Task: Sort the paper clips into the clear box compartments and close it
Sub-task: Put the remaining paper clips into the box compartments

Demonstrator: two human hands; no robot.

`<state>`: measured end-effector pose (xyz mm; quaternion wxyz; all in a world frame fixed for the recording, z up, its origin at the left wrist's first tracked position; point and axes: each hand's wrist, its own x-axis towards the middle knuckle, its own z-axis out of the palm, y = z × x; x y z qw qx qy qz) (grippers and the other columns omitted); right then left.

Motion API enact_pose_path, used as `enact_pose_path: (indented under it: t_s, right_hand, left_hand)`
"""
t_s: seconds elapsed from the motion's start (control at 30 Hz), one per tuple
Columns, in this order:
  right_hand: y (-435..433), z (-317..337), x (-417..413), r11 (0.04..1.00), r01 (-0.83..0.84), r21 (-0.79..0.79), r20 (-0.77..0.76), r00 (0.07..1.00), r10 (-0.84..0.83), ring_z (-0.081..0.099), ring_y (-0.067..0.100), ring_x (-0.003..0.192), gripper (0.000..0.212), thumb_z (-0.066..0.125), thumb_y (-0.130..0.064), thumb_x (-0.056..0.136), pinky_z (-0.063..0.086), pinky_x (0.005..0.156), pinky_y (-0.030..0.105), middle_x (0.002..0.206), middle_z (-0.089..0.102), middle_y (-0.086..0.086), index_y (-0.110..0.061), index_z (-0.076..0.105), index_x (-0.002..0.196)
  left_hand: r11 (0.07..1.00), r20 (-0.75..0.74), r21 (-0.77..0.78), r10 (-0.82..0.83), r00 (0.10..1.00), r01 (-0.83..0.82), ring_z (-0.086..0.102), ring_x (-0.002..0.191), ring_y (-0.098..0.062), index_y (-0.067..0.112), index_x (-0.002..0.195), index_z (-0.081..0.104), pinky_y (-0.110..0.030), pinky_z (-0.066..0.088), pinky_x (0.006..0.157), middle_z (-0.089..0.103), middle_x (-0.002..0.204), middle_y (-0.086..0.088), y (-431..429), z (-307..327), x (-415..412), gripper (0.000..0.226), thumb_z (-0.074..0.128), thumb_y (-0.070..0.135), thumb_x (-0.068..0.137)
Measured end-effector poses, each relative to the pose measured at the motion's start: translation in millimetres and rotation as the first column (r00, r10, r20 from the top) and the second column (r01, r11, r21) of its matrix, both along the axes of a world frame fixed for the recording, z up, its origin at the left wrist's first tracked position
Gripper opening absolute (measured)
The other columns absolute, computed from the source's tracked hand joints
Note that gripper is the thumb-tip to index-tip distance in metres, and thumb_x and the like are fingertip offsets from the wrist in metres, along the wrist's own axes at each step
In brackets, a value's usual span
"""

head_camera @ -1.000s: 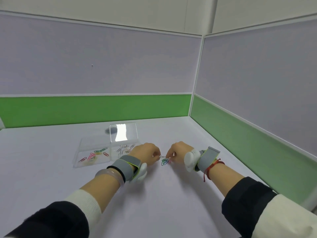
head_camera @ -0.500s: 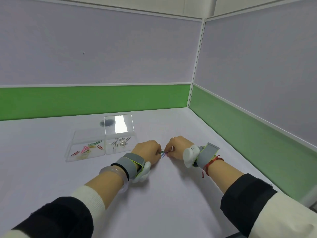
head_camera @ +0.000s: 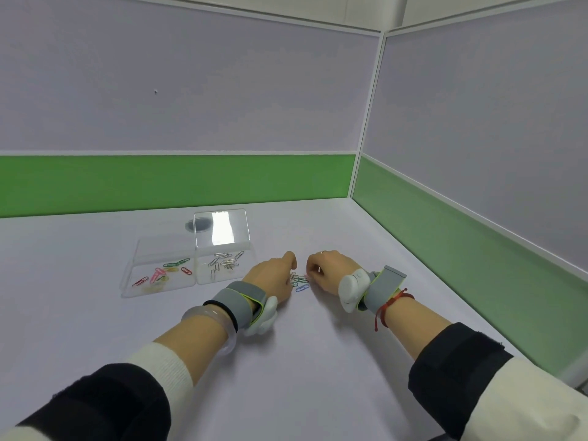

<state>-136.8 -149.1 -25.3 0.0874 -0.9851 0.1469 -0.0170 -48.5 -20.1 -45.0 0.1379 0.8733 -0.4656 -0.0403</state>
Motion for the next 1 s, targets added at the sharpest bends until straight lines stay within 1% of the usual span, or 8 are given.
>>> enact_pose_path:
  t_s: [0.13, 0.2, 0.27, 0.4, 0.5, 0.63, 0.87, 1.0]
  right_hand:
    - [1.6, 4.6, 5.3, 0.999, 0.028, 0.021, 0.060, 0.998, -0.029, 0.063, 0.032, 0.094, 0.024, 0.039, -0.014, 0.094, 0.052, 0.079, 0.038, 0.107, 0.068, 0.010, -0.012, 0.059, 0.105]
    - [5.2, 7.8, 9.8, 0.999, 0.030, 0.023, 0.071, 0.997, -0.031, 0.063, 0.032, 0.093, 0.022, 0.038, -0.015, 0.095, 0.053, 0.079, 0.039, 0.106, 0.069, 0.010, -0.013, 0.057, 0.106]
    - [11.6, 11.8, 16.1, 0.999, 0.028, 0.022, 0.078, 0.997, -0.030, 0.063, 0.032, 0.093, 0.021, 0.037, -0.016, 0.096, 0.053, 0.079, 0.039, 0.105, 0.069, 0.010, -0.014, 0.055, 0.107]
    - [31.4, 20.3, 33.3, 1.000, -0.002, 0.018, 0.079, 0.997, 0.000, 0.063, 0.033, 0.094, 0.022, 0.038, -0.017, 0.096, 0.054, 0.081, 0.041, 0.105, 0.069, 0.010, -0.015, 0.056, 0.108]
    - [50.3, 26.4, 50.2, 0.998, -0.040, 0.039, 0.085, 0.996, 0.036, 0.063, 0.032, 0.097, 0.025, 0.039, -0.010, 0.094, 0.053, 0.082, 0.039, 0.107, 0.069, 0.011, -0.014, 0.058, 0.109]
    - [72.3, 31.4, 70.9, 0.990, -0.110, 0.083, 0.076, 0.992, 0.103, 0.062, 0.030, 0.101, 0.038, 0.037, 0.009, 0.085, 0.048, 0.081, 0.031, 0.107, 0.070, 0.012, -0.008, 0.060, 0.110]
    - [118.4, 37.9, 107.3, 0.974, -0.196, 0.115, 0.127, 0.975, 0.181, 0.063, 0.030, 0.100, 0.035, 0.039, 0.006, 0.087, 0.043, 0.076, 0.025, 0.107, 0.070, 0.013, -0.008, 0.062, 0.109]
    - [145.9, 42.2, 122.3, 0.962, -0.253, 0.099, 0.168, 0.957, 0.235, 0.063, 0.032, 0.100, 0.035, 0.038, 0.004, 0.088, 0.048, 0.083, 0.031, 0.108, 0.070, 0.014, -0.007, 0.063, 0.110]
  left_hand:
    - [0.996, 0.013, -0.091, 0.008, 1.000, -0.006, 0.058, 0.090, -0.030, 0.013, 0.117, 0.044, -0.032, 0.039, 0.069, 0.065, 0.102, -0.009, 6.7, 3.2, 6.3, 0.028, 0.040, 0.010, 0.090]
    - [0.993, 0.014, -0.117, 0.023, 1.000, -0.022, 0.059, 0.093, -0.030, 0.013, 0.116, 0.047, -0.033, 0.042, 0.073, 0.064, 0.107, -0.009, 12.2, 9.4, 12.0, 0.027, 0.041, 0.009, 0.090]
    - [0.993, 0.036, -0.111, 0.032, 0.999, -0.028, 0.059, 0.097, -0.031, 0.013, 0.116, 0.052, -0.035, 0.044, 0.079, 0.060, 0.114, -0.009, 19.3, 15.7, 18.7, 0.028, 0.040, 0.009, 0.091]
    - [0.997, 0.128, -0.080, 0.035, 0.991, -0.024, 0.058, 0.099, -0.030, 0.017, 0.113, 0.060, -0.030, 0.038, 0.072, 0.054, 0.116, -0.007, 38.7, 22.9, 31.2, 0.030, 0.038, 0.009, 0.093]
    - [0.994, 0.155, -0.085, 0.087, 0.984, -0.074, 0.059, 0.098, -0.029, 0.019, 0.111, 0.060, -0.031, 0.039, 0.070, 0.055, 0.115, -0.006, 60.8, 25.7, 41.4, 0.030, 0.038, 0.010, 0.093]
    - [0.986, 0.162, -0.084, 0.157, 0.974, -0.145, 0.059, 0.102, -0.028, 0.020, 0.113, 0.060, -0.034, 0.045, 0.078, 0.056, 0.117, -0.004, 86.7, 31.8, 54.8, 0.030, 0.038, 0.012, 0.094]
    - [0.942, 0.141, -0.159, 0.319, 0.937, -0.297, 0.059, 0.107, -0.027, 0.022, 0.117, 0.056, -0.037, 0.046, 0.087, 0.058, 0.123, -0.001, 134.6, 41.9, 79.6, 0.032, 0.038, 0.013, 0.093]
    - [0.919, 0.151, -0.213, 0.367, 0.918, -0.332, 0.059, 0.100, -0.027, 0.022, 0.111, 0.060, -0.034, 0.045, 0.078, 0.058, 0.116, -0.003, 154.5, 41.7, 91.6, 0.029, 0.039, 0.012, 0.093]
